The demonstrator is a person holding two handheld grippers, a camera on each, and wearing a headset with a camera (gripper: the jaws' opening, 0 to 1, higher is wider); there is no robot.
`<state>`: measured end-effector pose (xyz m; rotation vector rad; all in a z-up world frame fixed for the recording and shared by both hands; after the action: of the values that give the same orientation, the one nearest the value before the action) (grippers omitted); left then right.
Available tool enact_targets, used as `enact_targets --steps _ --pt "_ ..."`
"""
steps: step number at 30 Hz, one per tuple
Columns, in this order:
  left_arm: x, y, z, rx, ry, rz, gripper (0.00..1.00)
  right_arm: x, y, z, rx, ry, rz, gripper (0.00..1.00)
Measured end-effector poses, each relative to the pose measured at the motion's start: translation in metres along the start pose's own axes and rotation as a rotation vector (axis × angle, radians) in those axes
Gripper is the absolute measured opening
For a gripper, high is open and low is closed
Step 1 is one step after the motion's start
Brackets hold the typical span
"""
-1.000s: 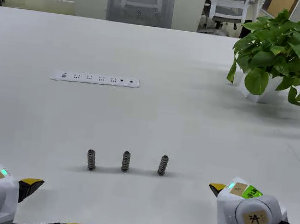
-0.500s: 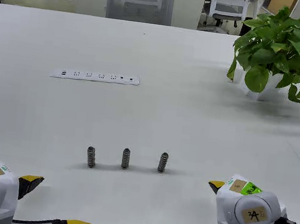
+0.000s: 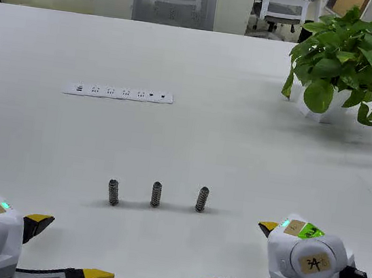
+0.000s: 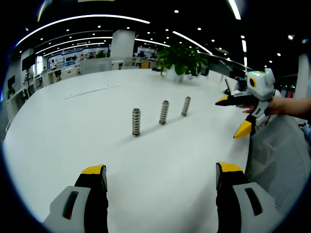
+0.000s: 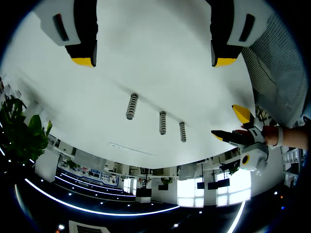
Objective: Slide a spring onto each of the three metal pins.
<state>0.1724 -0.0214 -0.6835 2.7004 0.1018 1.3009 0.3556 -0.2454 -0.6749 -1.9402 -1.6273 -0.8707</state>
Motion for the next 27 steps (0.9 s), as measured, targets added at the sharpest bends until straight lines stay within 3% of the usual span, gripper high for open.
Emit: enact_targets --steps 27 --pt "-0.0013 -0.0019 -0.0001 0.001 -0.001 0.003 0.94 0.0023 -0.0024 -0.0023 0.001 0.004 -0.001 0.99"
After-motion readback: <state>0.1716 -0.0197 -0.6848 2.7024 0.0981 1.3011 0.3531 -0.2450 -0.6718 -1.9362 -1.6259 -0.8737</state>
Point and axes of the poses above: the centre of the closed fingertips' face, and the gripper's own axes: z roughly forward along the fingers, y roughly to its right, x roughly out of its top, the point moved 7 cm from there along -z, roughly backward along the fingers, and after that the axes turned 6 degrees about -y, right-handed, at the moved point
